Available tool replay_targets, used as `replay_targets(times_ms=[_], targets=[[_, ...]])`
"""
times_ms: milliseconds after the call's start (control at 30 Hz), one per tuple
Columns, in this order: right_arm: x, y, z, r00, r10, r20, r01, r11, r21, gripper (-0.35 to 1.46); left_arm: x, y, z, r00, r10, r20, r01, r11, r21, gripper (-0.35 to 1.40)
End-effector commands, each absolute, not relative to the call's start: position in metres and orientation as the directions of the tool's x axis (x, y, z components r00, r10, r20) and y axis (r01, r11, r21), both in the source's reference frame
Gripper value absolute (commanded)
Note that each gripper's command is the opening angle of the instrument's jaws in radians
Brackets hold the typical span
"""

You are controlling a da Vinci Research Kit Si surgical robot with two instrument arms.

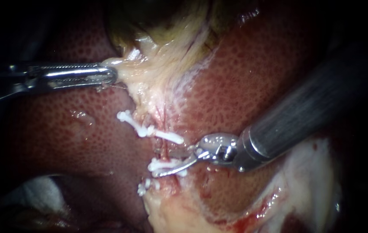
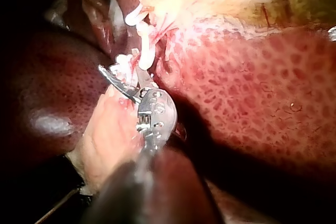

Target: Go to the cutting position right tube

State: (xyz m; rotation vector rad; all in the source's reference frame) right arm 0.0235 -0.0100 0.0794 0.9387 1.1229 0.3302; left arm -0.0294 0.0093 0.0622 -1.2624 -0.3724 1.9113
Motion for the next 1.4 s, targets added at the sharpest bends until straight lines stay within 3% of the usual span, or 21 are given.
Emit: replay_targets(times_ms=[33,533,1400], targets=[[0.0238,-0.01,0.0796,0.427,0.661,-0.617,0.216,0.588,0.779,0.74,-0.0294,0.0093,0.0622,-0.184,0.75,-0.636,-0.455,-0.638,-0.621,-0.35],[0.0271,-0.0094,0.0805,0.378,0.711,-0.593,0.207,0.559,0.803,0.71,-0.0296,0.0093,0.0622,-0.186,0.75,-0.635,-0.457,-0.638,-0.62,-0.35],[0.0271,-0.0088,0.0812,0.369,0.726,-0.58,0.191,0.552,0.812,0.56,-0.0297,0.0093,0.0622,-0.186,0.75,-0.635,-0.457,-0.638,-0.619,-0.35]])
